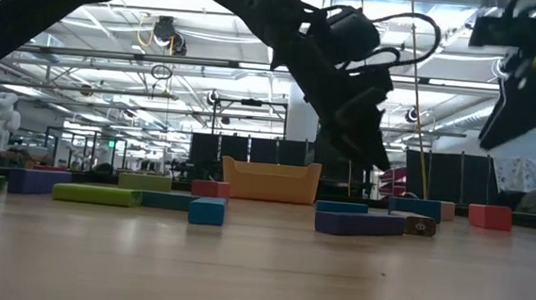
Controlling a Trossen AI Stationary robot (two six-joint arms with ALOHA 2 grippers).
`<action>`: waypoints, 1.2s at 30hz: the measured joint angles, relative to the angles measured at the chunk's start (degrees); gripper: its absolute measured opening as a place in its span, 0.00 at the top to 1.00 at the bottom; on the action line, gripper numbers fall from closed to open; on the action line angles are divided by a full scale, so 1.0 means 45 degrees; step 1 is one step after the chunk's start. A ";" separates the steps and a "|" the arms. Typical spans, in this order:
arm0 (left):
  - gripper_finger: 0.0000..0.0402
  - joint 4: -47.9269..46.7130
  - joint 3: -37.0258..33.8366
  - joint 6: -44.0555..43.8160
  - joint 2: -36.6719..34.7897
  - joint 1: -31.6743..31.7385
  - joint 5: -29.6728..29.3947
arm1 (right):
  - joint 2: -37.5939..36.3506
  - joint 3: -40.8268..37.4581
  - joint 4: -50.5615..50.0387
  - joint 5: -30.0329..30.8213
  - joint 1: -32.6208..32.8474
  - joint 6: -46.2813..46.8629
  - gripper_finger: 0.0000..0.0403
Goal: Sort blocks by size
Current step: Put the big blue rectangle block into the orange bin
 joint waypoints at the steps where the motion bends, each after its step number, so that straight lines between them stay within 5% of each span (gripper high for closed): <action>1: 0.22 -0.0084 0.0005 0.0042 -0.0042 0.0056 0.0000 | -0.0290 -0.0490 0.0583 -0.0007 -0.0097 -0.0183 0.55; 13: 0.22 -0.1433 0.0000 0.0669 -0.0683 0.0284 0.0310 | -0.3222 -0.4354 0.5172 -0.0705 -0.2149 -0.4004 0.52; 22: 0.22 -0.2523 0.0000 0.1117 -0.1729 0.0678 0.0350 | -0.3295 -0.4537 0.6475 -0.1334 -0.4511 -0.7387 0.38; 36: 0.22 -0.5339 0.0000 0.1352 -0.4692 0.1102 0.0583 | -0.3246 -0.4533 0.9176 -0.5242 -0.8793 -1.2819 0.37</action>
